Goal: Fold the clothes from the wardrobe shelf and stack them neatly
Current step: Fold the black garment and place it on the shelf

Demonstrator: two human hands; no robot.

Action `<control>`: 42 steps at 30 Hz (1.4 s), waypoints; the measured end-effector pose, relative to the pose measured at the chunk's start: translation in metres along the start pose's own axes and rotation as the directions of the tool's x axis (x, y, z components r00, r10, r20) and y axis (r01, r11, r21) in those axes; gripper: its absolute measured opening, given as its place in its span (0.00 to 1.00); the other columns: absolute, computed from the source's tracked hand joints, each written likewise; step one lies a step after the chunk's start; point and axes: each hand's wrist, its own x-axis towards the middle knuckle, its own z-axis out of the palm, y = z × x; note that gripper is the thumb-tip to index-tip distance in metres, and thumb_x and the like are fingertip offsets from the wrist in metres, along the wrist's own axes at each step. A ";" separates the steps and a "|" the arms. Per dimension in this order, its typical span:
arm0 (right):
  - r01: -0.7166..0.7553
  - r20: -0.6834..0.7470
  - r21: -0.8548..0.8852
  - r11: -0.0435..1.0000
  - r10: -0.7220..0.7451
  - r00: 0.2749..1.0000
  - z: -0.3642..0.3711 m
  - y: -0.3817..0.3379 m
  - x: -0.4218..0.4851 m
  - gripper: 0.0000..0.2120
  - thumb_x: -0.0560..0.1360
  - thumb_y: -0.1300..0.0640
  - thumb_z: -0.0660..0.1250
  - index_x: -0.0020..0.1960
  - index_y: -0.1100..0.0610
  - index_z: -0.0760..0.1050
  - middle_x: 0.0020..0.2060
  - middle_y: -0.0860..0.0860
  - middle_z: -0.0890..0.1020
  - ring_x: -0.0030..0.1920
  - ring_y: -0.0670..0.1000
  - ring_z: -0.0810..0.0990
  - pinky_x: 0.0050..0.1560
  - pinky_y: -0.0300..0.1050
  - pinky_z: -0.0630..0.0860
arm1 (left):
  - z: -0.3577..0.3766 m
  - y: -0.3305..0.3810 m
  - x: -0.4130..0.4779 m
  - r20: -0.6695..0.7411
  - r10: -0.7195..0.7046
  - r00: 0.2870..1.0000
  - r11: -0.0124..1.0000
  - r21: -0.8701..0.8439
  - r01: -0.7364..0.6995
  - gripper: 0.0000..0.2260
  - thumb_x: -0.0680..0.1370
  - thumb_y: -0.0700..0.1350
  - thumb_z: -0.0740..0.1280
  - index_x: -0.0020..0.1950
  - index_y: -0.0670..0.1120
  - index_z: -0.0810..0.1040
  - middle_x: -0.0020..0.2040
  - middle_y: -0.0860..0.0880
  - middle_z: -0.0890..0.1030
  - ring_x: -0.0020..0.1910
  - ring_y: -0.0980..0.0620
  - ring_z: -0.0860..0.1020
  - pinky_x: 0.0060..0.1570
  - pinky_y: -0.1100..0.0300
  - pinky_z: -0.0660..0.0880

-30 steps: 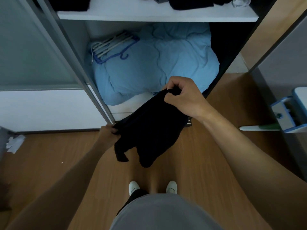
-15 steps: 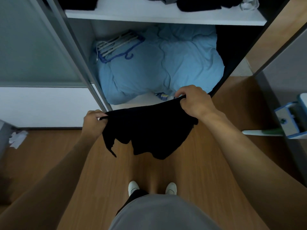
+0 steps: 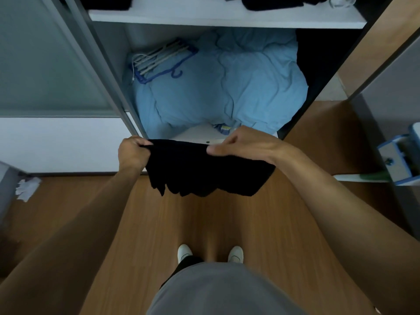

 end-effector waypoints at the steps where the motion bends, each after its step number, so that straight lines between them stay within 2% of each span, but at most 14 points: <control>1: 0.027 0.049 -0.108 0.994 -0.022 0.999 0.004 -0.002 0.000 0.25 0.63 0.27 0.70 0.41 0.48 0.85 0.32 0.44 0.85 0.32 0.41 0.83 0.30 0.36 0.73 | 0.002 0.002 0.000 -0.008 -0.034 0.999 0.999 -0.014 0.034 0.15 0.73 0.29 0.65 0.39 0.48 0.82 0.45 0.47 0.83 0.50 0.45 0.81 0.60 0.54 0.78; 5: 0.098 0.158 -0.342 0.935 -0.045 0.986 0.006 -0.008 -0.003 0.05 0.73 0.49 0.72 0.47 0.48 0.85 0.31 0.42 0.81 0.33 0.41 0.78 0.33 0.37 0.72 | 0.008 0.012 -0.004 -0.029 -0.108 0.994 0.994 -0.027 0.107 0.16 0.72 0.32 0.65 0.36 0.52 0.82 0.41 0.49 0.84 0.47 0.47 0.82 0.56 0.56 0.79; 9: 0.127 0.207 -0.322 0.938 -0.061 0.976 0.004 -0.012 -0.008 0.10 0.75 0.58 0.69 0.53 0.49 0.85 0.34 0.41 0.80 0.31 0.39 0.76 0.28 0.29 0.70 | 0.018 0.023 -0.011 -0.007 -0.186 0.983 0.981 -0.060 0.185 0.12 0.72 0.34 0.64 0.41 0.49 0.84 0.48 0.47 0.85 0.50 0.46 0.81 0.57 0.53 0.79; 11: 0.123 0.218 -0.266 0.956 -0.065 0.974 0.004 -0.010 -0.009 0.12 0.74 0.61 0.67 0.53 0.49 0.85 0.33 0.41 0.81 0.28 0.36 0.76 0.28 0.29 0.69 | 0.025 0.030 -0.015 0.055 -0.203 0.978 0.970 -0.129 0.208 0.13 0.73 0.33 0.61 0.41 0.47 0.82 0.45 0.45 0.83 0.40 0.47 0.82 0.45 0.57 0.81; 13: 0.088 0.214 -0.217 0.972 -0.040 0.976 0.006 -0.008 -0.009 0.13 0.73 0.61 0.66 0.51 0.49 0.85 0.35 0.43 0.83 0.30 0.37 0.77 0.31 0.32 0.72 | 0.033 0.038 -0.021 0.106 -0.235 0.966 0.949 -0.188 0.251 0.15 0.75 0.32 0.58 0.38 0.48 0.78 0.39 0.45 0.79 0.24 0.54 0.78 0.25 0.66 0.74; 15: 0.026 0.209 -0.156 0.987 0.007 0.978 0.009 -0.005 -0.008 0.12 0.70 0.62 0.66 0.47 0.50 0.85 0.33 0.42 0.83 0.31 0.41 0.78 0.32 0.35 0.72 | 0.040 0.044 -0.026 0.148 -0.279 0.949 0.926 -0.221 0.306 0.16 0.76 0.33 0.55 0.38 0.49 0.76 0.37 0.47 0.78 0.19 0.59 0.76 0.20 0.70 0.69; 20: -0.131 0.279 0.134 0.982 0.089 0.956 0.022 0.006 -0.007 0.15 0.65 0.70 0.58 0.44 0.65 0.81 0.31 0.55 0.76 0.28 0.52 0.73 0.28 0.37 0.65 | 0.048 0.052 -0.033 0.222 -0.311 0.924 0.895 -0.259 0.364 0.15 0.78 0.33 0.55 0.40 0.49 0.75 0.36 0.48 0.77 0.23 0.58 0.77 0.21 0.69 0.72; 25: -0.197 0.383 0.336 0.921 0.058 0.922 0.030 0.009 -0.005 0.19 0.67 0.71 0.57 0.43 0.59 0.84 0.27 0.51 0.76 0.22 0.47 0.72 0.23 0.33 0.67 | 0.059 0.063 -0.047 0.292 -0.235 0.927 0.880 -0.342 0.330 0.17 0.76 0.29 0.56 0.37 0.47 0.75 0.34 0.46 0.75 0.27 0.55 0.75 0.22 0.66 0.72; 28: -0.168 0.372 0.407 0.898 0.005 0.928 0.032 0.008 -0.002 0.22 0.67 0.72 0.55 0.52 0.62 0.83 0.29 0.52 0.76 0.22 0.46 0.73 0.21 0.33 0.67 | 0.066 0.072 -0.059 0.448 -0.120 0.886 0.881 -0.363 0.302 0.09 0.78 0.33 0.63 0.46 0.47 0.77 0.43 0.45 0.80 0.38 0.50 0.78 0.36 0.61 0.75; 31: -0.188 0.337 0.511 0.839 0.006 0.942 0.032 0.013 0.002 0.25 0.65 0.71 0.57 0.55 0.58 0.83 0.29 0.52 0.78 0.24 0.46 0.75 0.23 0.34 0.69 | 0.070 0.071 -0.075 0.627 -0.038 0.778 0.733 -0.512 0.448 0.09 0.79 0.36 0.66 0.59 0.44 0.75 0.56 0.45 0.83 0.50 0.48 0.82 0.49 0.58 0.79; 33: -0.210 0.334 0.553 0.806 0.016 0.942 0.032 0.018 0.003 0.28 0.63 0.68 0.58 0.55 0.51 0.85 0.33 0.52 0.79 0.28 0.48 0.77 0.25 0.36 0.71 | 0.073 0.066 -0.086 0.643 -0.033 0.766 0.681 -0.546 0.488 0.08 0.79 0.36 0.66 0.57 0.45 0.76 0.53 0.48 0.85 0.50 0.49 0.84 0.48 0.59 0.80; 38: -0.265 0.353 0.643 0.719 0.030 0.935 0.031 0.029 0.003 0.29 0.67 0.71 0.54 0.50 0.49 0.86 0.38 0.53 0.85 0.34 0.49 0.82 0.31 0.39 0.78 | 0.077 0.048 -0.102 0.597 -0.068 0.799 0.824 -0.419 0.382 0.10 0.83 0.38 0.61 0.59 0.37 0.79 0.53 0.40 0.82 0.50 0.45 0.80 0.52 0.54 0.76; 40: -0.279 0.334 0.685 0.673 0.050 0.941 0.029 0.031 0.003 0.28 0.68 0.72 0.53 0.49 0.51 0.86 0.40 0.54 0.86 0.36 0.50 0.84 0.33 0.40 0.80 | 0.078 0.043 -0.107 0.595 -0.048 0.802 0.853 -0.393 0.343 0.11 0.84 0.40 0.59 0.59 0.37 0.79 0.47 0.44 0.83 0.46 0.49 0.80 0.49 0.58 0.76; 42: -0.281 0.311 0.717 0.638 0.069 0.948 0.026 0.031 0.004 0.27 0.68 0.72 0.54 0.47 0.51 0.87 0.40 0.54 0.87 0.37 0.51 0.85 0.37 0.44 0.83 | 0.077 0.039 -0.111 0.661 -0.006 0.751 0.819 -0.427 0.382 0.15 0.85 0.47 0.57 0.62 0.40 0.78 0.46 0.49 0.86 0.47 0.53 0.83 0.44 0.64 0.78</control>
